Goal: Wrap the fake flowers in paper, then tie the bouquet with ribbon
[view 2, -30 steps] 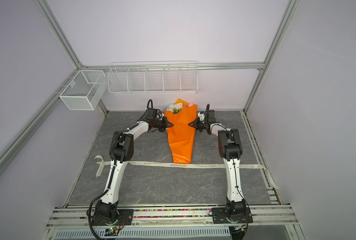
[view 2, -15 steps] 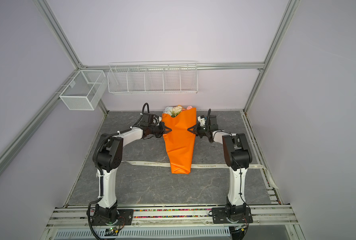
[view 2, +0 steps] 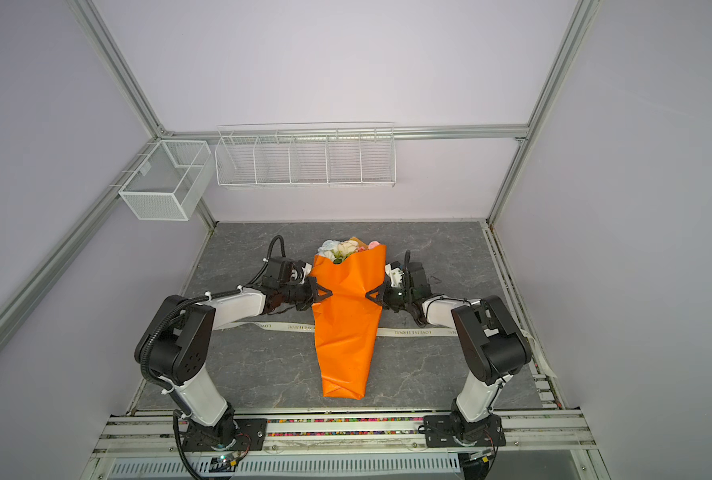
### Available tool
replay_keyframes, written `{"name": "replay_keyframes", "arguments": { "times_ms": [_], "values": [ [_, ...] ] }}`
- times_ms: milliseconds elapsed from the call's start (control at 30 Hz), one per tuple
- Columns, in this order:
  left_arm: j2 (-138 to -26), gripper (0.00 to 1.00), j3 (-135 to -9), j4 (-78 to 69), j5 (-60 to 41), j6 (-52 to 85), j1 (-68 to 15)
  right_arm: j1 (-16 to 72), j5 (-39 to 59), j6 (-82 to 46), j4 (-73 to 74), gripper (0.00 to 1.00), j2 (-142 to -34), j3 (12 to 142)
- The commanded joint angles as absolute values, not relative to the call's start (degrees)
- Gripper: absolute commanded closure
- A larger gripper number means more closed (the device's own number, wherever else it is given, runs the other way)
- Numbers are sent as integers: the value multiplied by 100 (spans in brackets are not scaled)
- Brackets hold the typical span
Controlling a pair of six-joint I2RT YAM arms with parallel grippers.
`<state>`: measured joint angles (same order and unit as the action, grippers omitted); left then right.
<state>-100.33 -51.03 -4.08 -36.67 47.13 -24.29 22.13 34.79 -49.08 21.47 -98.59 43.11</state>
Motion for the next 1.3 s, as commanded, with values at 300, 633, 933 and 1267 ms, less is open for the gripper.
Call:
{"name": "replay_keyframes", "arguments": {
  "times_ms": [300,633,933,1267],
  "values": [
    [-10546,100,-4768,-1391,-3156,4638,-2436,2264,2936,-4778,2737,93,-10503,4084],
    [-11514,100,-5790,-1408,-3190,4725,-2426,1678,3311,-4584,2455,93,-11286,4911],
    [-11903,100,-6411,-1091,-3156,4694,-2418,1498,3425,-4171,1615,92,-11563,5709],
    [-11244,100,-6122,-991,-3354,4676,-2408,1595,3480,-4120,1414,93,-10680,5390]
  ]
}}
